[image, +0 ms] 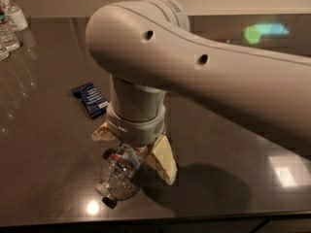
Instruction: Place water bottle upright
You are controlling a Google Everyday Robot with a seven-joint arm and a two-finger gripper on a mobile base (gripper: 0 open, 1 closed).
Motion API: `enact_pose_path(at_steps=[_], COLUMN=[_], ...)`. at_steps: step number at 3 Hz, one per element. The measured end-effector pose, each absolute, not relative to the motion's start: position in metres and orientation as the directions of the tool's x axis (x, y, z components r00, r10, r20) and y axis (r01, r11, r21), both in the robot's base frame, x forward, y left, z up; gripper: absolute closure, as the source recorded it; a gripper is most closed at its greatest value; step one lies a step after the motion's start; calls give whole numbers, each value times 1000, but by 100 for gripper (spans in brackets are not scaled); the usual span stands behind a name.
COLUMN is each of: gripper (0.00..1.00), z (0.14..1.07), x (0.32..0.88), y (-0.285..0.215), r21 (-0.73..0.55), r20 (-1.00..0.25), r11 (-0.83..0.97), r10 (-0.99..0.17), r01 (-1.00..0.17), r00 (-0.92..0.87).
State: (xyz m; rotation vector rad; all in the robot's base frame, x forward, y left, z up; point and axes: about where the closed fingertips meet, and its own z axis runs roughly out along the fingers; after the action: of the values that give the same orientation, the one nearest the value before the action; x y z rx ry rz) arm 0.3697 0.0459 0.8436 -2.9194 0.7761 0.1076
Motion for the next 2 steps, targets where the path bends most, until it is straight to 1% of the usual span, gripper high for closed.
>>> enact_pose_path(at_steps=[1,2], gripper=[7,61], z=[841,839], x=[367,366], y=[49,49], r21=[-83,-62], r20=[-85,-68], r11=[-876,-884], r10=[-469,-460], r01=[-476,-464], r00=[879,886])
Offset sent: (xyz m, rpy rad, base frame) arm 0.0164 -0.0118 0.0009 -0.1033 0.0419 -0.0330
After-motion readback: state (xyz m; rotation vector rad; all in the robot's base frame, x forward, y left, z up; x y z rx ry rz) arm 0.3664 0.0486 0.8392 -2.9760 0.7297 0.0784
